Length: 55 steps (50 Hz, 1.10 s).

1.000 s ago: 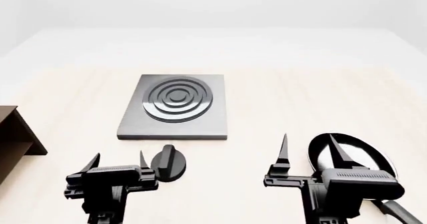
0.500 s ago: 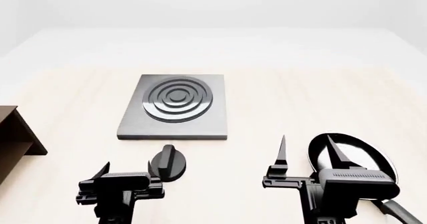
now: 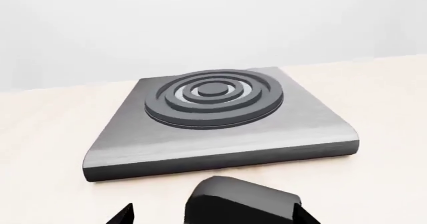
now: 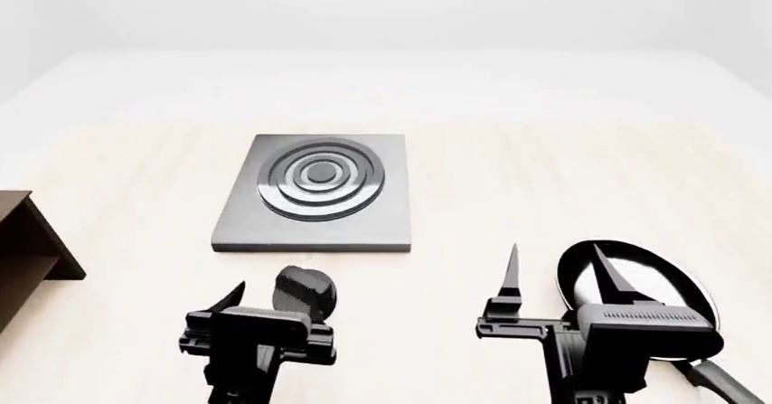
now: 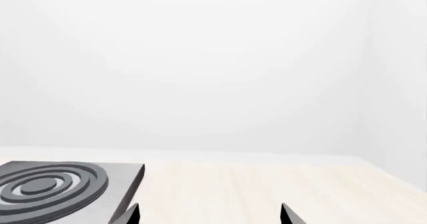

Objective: Turn on the stove and put the frying pan on it.

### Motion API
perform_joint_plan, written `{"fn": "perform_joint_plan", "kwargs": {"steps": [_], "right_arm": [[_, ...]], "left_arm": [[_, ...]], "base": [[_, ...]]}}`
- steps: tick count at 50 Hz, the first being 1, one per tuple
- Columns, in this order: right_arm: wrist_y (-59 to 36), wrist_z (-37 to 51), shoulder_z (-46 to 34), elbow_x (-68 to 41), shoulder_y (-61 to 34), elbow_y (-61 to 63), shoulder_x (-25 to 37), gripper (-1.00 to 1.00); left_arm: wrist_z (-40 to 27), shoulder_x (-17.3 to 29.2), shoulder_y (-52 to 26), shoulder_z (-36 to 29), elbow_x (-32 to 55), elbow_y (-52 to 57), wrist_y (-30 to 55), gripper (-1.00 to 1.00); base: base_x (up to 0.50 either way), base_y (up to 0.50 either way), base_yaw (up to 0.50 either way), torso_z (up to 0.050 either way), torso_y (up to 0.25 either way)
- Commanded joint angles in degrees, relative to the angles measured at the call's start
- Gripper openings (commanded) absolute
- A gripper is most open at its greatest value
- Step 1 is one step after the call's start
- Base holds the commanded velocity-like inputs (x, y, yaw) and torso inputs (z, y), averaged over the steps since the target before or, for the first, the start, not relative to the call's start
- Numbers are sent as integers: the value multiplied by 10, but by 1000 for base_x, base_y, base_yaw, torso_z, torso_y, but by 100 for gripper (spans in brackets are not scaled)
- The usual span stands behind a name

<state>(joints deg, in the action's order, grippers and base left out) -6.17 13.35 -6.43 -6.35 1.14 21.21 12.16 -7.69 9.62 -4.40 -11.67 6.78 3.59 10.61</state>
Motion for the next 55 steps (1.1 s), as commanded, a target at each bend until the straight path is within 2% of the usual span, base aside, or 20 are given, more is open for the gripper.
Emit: {"fn": "perform_joint_plan", "kwargs": {"steps": [1,10,14,17,21,24,28,30,33,41,45,50,55], "right_arm": [[-3,5,1,-5,-3,0,3,100],[-38,0,0,-28,-12,9,10,100],[-73,-4,-8,-29,-24,10,20,100],[-60,-17,-2,-45,-24,23,27,100],[-139,-12,22,-86,-50,51,36,100],[-159,-15,29,-102,-60,56,41,100],[-182,-41,33,-126,-61,98,71,100],[-191,-42,18,-98,-63,129,96,100],[-264,-47,1,-93,-98,165,134,100],[-345,-89,-38,-48,-147,188,242,100],[-387,-95,-29,-52,-156,213,266,100],[-486,-103,-18,-66,-181,255,295,100],[-560,-120,-57,-55,-236,254,339,100]], "left_arm": [[-3,18,14,11,25,119,43,100],[-22,42,38,39,48,229,83,100],[-24,44,42,45,53,229,81,100],[-27,45,42,48,53,228,80,100],[-29,47,44,50,55,228,78,100],[-28,48,45,51,59,228,77,100],[-30,51,47,54,63,231,78,100],[-30,52,48,53,62,233,77,100],[-29,52,49,50,63,230,77,100],[-33,53,45,49,64,225,78,100],[-35,54,42,50,67,228,81,100],[-37,54,40,54,71,222,79,100],[-43,55,46,47,54,215,61,100]], "base": [[0,0,0,0,0],[0,0,0,0,0],[0,0,0,0,0],[0,0,0,0,0],[0,0,0,0,0],[0,0,0,0,0],[0,0,0,0,0],[0,0,0,0,0],[0,0,0,0,0],[0,0,0,0,0],[0,0,0,0,0],[0,0,0,0,0],[0,0,0,0,0]]}}
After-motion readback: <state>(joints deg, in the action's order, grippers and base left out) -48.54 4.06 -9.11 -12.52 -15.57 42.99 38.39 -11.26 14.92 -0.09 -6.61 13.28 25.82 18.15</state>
